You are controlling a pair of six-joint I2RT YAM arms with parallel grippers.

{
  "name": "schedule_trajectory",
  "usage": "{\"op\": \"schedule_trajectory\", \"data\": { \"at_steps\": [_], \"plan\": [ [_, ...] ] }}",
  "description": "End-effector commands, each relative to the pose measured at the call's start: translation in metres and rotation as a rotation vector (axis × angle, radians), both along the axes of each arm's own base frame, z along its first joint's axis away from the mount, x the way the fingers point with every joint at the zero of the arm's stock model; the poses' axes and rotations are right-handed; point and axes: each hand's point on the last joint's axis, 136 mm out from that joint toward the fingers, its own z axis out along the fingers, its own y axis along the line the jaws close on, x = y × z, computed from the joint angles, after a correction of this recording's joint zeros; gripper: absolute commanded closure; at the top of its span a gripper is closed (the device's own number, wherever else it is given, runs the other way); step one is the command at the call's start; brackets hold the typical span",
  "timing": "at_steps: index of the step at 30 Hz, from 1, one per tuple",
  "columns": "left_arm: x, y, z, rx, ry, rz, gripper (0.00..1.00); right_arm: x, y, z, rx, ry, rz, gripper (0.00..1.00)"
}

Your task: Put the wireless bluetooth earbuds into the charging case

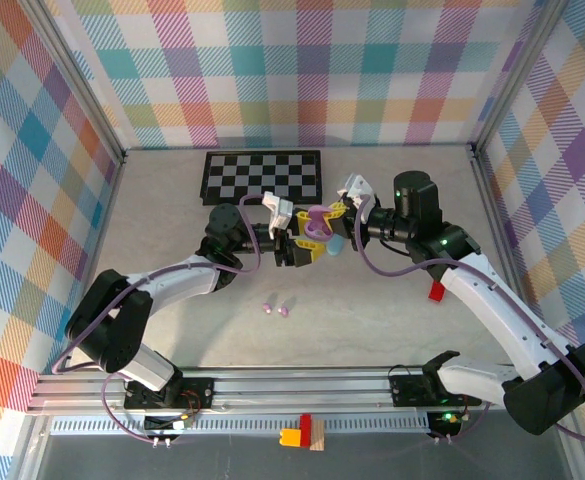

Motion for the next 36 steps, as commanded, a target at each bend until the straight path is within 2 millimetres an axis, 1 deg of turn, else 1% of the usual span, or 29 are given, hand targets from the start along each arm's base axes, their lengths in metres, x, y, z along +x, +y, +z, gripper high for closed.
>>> {"op": "schedule_trajectory", "data": {
  "at_steps": [1, 5, 10, 13, 21, 24, 26, 28, 30, 31, 33, 36],
  "plan": [
    [-0.003, 0.0, 0.017, -0.042, -0.052, -0.016, 0.43, -0.006, 0.004, 0.008, 0.016, -0.039, 0.04, 1.0],
    [-0.004, 0.001, 0.018, -0.046, -0.058, -0.017, 0.44, -0.009, 0.007, 0.006, 0.017, -0.028, 0.063, 1.0],
    [-0.005, 0.002, 0.018, -0.052, -0.074, -0.012, 0.42, -0.011, 0.009, 0.004, 0.011, -0.01, 0.08, 1.0],
    [-0.005, 0.002, 0.019, -0.052, -0.076, -0.016, 0.45, -0.011, 0.009, 0.003, 0.009, -0.005, 0.082, 1.0],
    [-0.006, 0.001, 0.016, -0.045, -0.068, -0.029, 0.63, -0.009, 0.009, 0.001, 0.004, 0.005, 0.073, 1.0],
    [-0.006, 0.001, 0.016, -0.046, -0.072, -0.026, 0.65, -0.008, 0.009, 0.004, 0.013, 0.002, 0.065, 1.0],
    [-0.005, 0.001, 0.014, -0.045, -0.072, -0.019, 0.65, -0.008, 0.008, 0.009, 0.035, -0.002, 0.055, 0.91],
    [-0.002, 0.002, 0.014, -0.048, -0.069, 0.0, 0.65, -0.007, 0.006, 0.015, 0.064, 0.011, 0.025, 0.74],
    [0.004, 0.003, 0.013, -0.053, -0.074, 0.032, 0.65, -0.007, 0.005, 0.021, 0.095, 0.023, 0.007, 0.55],
    [0.008, 0.004, 0.012, -0.053, -0.071, 0.052, 0.65, -0.008, 0.004, 0.025, 0.112, 0.034, 0.002, 0.49],
    [0.018, 0.007, 0.011, -0.058, -0.064, 0.098, 0.65, -0.012, 0.002, 0.033, 0.157, 0.053, -0.006, 0.41],
    [0.033, 0.014, 0.008, -0.067, -0.067, 0.174, 0.65, -0.017, -0.007, 0.047, 0.24, 0.085, -0.046, 0.35]
  ]
}}
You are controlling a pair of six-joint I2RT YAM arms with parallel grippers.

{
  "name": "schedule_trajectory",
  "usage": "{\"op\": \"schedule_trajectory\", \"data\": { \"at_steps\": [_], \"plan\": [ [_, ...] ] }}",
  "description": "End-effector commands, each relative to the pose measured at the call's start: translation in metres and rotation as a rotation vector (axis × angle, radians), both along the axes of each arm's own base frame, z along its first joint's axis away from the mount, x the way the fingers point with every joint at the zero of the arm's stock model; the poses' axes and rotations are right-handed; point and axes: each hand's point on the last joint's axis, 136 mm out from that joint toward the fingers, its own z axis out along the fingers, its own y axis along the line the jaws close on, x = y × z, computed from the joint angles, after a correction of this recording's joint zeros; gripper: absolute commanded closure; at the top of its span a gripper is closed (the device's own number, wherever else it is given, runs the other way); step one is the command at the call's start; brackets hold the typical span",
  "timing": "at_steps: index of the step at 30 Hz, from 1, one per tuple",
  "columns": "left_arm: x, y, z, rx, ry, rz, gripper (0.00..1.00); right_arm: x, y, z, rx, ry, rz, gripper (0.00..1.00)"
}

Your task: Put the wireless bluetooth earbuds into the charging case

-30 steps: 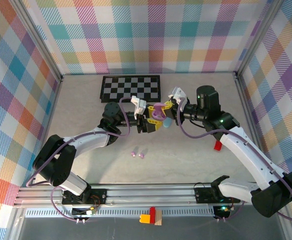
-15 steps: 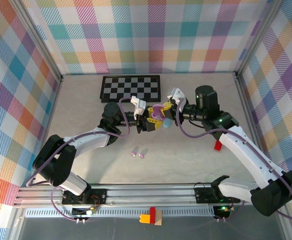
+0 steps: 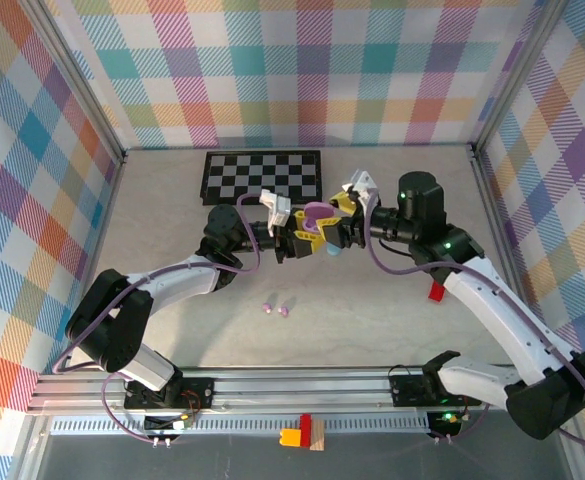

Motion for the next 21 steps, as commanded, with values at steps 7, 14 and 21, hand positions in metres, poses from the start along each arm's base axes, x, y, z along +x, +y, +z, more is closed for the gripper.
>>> {"op": "schedule_trajectory", "data": {
  "at_steps": [7, 14, 21],
  "plan": [
    [0.038, 0.034, -0.002, -0.038, -0.051, 0.22, 0.64, -0.002, -0.057, 0.001, 0.22, 0.146, -0.259, 0.33],
    [0.045, 0.052, 0.006, -0.046, -0.082, 0.287, 0.64, -0.006, -0.049, -0.099, 0.245, 0.617, -0.319, 0.34],
    [0.054, 0.068, 0.015, -0.042, -0.109, 0.348, 0.65, -0.025, -0.003, -0.179, 0.123, 0.926, -0.261, 0.35]
  ]
}}
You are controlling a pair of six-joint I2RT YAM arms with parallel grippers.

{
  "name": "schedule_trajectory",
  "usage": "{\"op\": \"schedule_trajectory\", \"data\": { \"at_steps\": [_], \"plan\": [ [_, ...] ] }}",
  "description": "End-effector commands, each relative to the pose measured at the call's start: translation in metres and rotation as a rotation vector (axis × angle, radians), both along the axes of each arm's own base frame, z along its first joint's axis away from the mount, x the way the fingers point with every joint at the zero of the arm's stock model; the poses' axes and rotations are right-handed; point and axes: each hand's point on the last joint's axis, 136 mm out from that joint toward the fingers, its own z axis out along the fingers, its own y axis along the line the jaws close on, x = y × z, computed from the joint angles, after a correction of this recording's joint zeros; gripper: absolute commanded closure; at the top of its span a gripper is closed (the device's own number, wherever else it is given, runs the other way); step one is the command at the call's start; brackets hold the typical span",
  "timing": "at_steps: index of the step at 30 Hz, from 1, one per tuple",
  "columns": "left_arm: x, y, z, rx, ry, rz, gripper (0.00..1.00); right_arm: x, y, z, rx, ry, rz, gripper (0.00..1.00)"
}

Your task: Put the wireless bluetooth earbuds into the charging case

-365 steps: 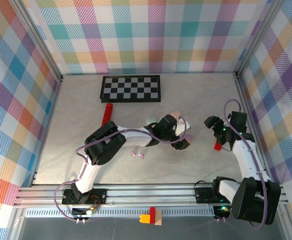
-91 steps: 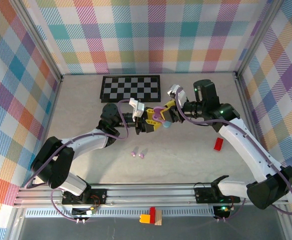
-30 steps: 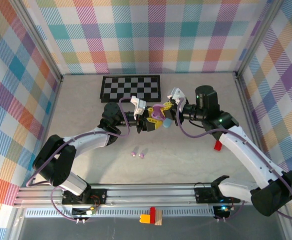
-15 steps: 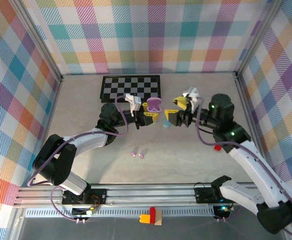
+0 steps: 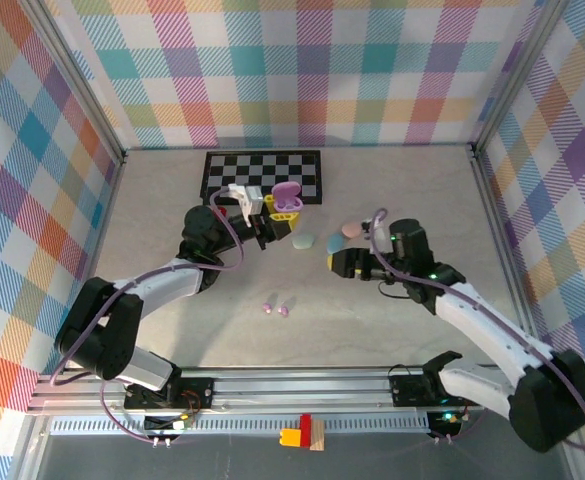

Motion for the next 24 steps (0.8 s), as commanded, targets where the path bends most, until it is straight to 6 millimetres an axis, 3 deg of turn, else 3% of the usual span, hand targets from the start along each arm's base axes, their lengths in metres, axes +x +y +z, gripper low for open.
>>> {"op": "schedule_trajectory", "data": {
  "at_steps": [1, 6, 11, 24],
  "plan": [
    [0.001, 0.011, 0.015, -0.006, -0.065, 0.04, 0.65, -0.011, 0.029, -0.016, 0.03, 0.123, 0.061, 0.35],
    [0.005, 0.016, 0.02, -0.012, -0.075, 0.059, 0.65, -0.025, 0.071, -0.053, -0.061, 0.24, 0.179, 0.37],
    [0.011, 0.025, 0.022, -0.016, -0.08, 0.089, 0.64, -0.025, 0.109, -0.071, -0.06, 0.254, 0.286, 0.4],
    [0.035, 0.058, 0.036, -0.052, -0.095, 0.152, 0.65, -0.023, 0.16, -0.109, -0.184, 0.24, 0.458, 0.47]
  ]
}}
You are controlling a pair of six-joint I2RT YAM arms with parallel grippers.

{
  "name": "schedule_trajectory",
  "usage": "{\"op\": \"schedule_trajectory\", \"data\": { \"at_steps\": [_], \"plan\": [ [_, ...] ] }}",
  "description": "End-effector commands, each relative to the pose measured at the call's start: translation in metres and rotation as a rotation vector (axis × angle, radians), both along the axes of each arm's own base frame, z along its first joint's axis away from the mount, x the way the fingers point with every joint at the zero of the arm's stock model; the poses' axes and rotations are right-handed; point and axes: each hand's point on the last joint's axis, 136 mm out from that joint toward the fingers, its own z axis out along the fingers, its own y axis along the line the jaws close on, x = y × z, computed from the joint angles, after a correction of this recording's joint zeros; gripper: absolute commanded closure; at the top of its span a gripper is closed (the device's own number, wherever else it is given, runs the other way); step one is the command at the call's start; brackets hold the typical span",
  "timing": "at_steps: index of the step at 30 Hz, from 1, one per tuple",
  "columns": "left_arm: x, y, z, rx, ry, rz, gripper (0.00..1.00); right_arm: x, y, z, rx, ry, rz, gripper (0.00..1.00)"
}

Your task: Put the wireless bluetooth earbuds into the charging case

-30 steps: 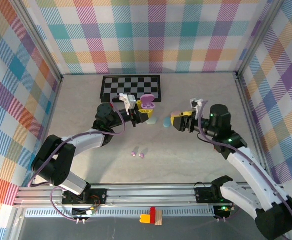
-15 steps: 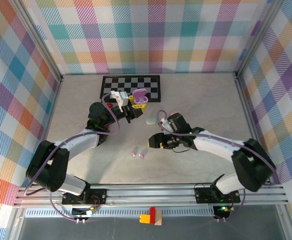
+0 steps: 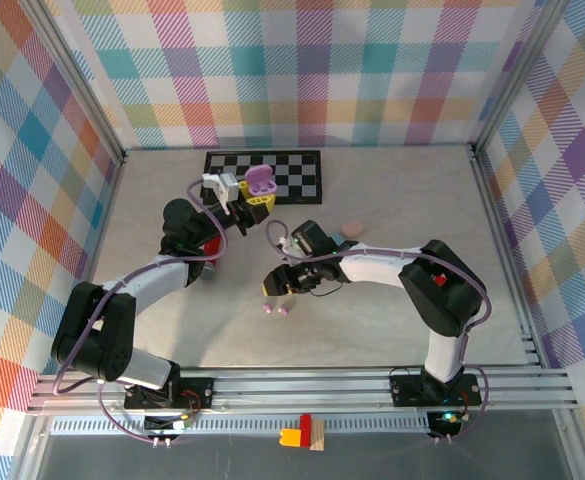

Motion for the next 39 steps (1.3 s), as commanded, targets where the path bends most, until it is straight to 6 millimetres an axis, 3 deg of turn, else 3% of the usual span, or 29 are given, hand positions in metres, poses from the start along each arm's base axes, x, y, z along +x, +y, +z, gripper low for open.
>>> {"op": "schedule_trajectory", "data": {
  "at_steps": [1, 15, 23, 29, 39],
  "plan": [
    [-0.003, 0.006, 0.031, -0.048, -0.094, -0.012, 0.64, -0.005, 0.009, -0.007, -0.036, -0.027, 0.073, 0.47],
    [-0.003, 0.015, 0.037, -0.06, -0.101, -0.004, 0.64, -0.02, 0.023, -0.036, -0.122, 0.028, 0.186, 0.47],
    [-0.003, 0.015, 0.038, -0.062, -0.105, -0.007, 0.64, -0.028, 0.021, -0.038, -0.129, 0.036, 0.206, 0.49],
    [-0.002, 0.015, 0.036, -0.061, -0.102, -0.008, 0.64, -0.03, 0.02, -0.034, -0.124, 0.033, 0.208, 0.55],
    [-0.003, 0.015, 0.037, -0.063, -0.105, -0.009, 0.64, -0.031, 0.019, -0.046, -0.158, 0.06, 0.198, 0.66]
  ]
}}
